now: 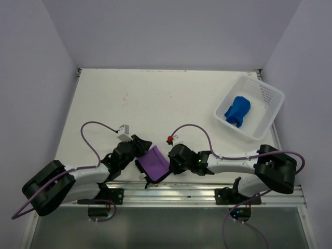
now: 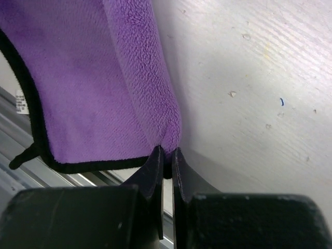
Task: Roll the towels
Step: Roll the towel
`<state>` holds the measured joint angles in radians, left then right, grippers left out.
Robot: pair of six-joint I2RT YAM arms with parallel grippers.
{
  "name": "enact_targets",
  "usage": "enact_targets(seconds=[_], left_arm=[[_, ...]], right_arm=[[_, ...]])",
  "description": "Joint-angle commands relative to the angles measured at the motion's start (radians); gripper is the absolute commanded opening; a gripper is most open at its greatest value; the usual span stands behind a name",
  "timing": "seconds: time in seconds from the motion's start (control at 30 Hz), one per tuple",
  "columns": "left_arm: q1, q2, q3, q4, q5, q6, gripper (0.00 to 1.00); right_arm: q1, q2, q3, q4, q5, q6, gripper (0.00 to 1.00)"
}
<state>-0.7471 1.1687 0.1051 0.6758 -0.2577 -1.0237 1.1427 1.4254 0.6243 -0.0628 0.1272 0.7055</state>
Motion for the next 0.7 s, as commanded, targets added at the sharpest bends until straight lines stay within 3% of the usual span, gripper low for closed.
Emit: enact_targets(seconds=[0.0, 0.2, 0.33, 0.53, 0.67], left_arm=[[0.023, -0.047, 0.091, -0.160, -0.032, 0.042, 0.35], [0.074, -0.092, 0.221, -0.380, 0.046, 0.008, 0.38], [0.087, -0.025, 0.365, -0.487, 0.209, -0.047, 0.38], [0.089, 0.057, 0.377, -0.366, 0.440, -0.185, 0.38], [0.078, 0.069, 0.366, -0.332, 0.446, -0.177, 0.38]], right_arm=[[0.022, -0.016, 0.035, -0.117, 0.120, -0.044, 0.00], [0.055, -0.008, 0.060, -0.140, 0.183, -0.057, 0.00], [0.072, -0.010, 0.075, -0.152, 0.222, -0.054, 0.00], [0.078, -0.005, 0.077, -0.158, 0.236, -0.046, 0.00], [0.080, 0.001, 0.071, -0.147, 0.236, -0.040, 0.00]])
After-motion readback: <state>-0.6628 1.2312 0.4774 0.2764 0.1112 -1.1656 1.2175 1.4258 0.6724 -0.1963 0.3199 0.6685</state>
